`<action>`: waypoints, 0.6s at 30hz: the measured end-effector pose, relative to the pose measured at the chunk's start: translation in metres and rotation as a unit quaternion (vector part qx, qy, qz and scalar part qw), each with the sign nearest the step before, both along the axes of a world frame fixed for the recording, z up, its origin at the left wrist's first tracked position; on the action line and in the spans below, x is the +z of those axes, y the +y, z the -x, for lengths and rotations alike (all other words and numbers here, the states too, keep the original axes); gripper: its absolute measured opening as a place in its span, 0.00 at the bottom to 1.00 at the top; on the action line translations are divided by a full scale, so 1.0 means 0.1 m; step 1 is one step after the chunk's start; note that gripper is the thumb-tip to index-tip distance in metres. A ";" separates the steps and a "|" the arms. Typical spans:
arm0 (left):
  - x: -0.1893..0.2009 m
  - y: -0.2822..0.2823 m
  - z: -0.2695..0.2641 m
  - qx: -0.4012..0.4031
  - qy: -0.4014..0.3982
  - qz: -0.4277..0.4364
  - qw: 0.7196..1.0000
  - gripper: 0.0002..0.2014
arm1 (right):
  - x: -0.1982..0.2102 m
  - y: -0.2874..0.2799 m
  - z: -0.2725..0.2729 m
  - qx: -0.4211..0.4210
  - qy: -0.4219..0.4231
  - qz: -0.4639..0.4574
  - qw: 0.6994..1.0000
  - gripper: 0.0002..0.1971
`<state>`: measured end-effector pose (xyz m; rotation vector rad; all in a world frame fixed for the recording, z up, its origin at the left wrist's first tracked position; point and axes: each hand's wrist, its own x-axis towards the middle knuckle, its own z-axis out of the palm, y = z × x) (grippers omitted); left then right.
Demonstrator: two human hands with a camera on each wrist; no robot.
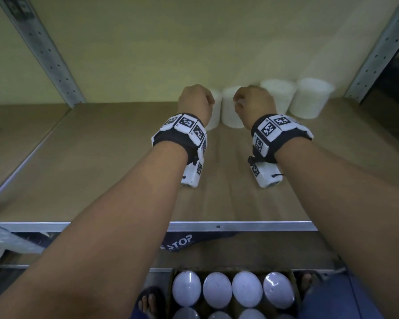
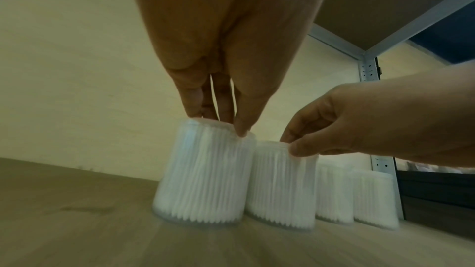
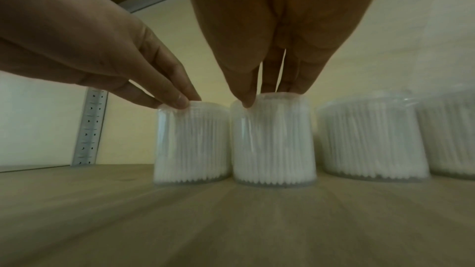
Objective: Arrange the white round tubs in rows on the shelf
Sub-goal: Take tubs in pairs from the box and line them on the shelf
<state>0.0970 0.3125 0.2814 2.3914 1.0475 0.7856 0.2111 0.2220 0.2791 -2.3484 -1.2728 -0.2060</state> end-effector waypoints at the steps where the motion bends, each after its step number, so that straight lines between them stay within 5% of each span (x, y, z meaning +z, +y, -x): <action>1: 0.00 0.03 -0.03 0.000 0.002 0.000 1.000 0.10 | 0.00 0.03 -0.02 -0.002 -0.003 -0.001 1.000 0.14; 18: 0.02 0.32 -0.29 -0.004 0.011 -0.003 1.000 0.12 | -0.02 0.31 -0.28 -0.013 -0.012 0.029 0.999 0.16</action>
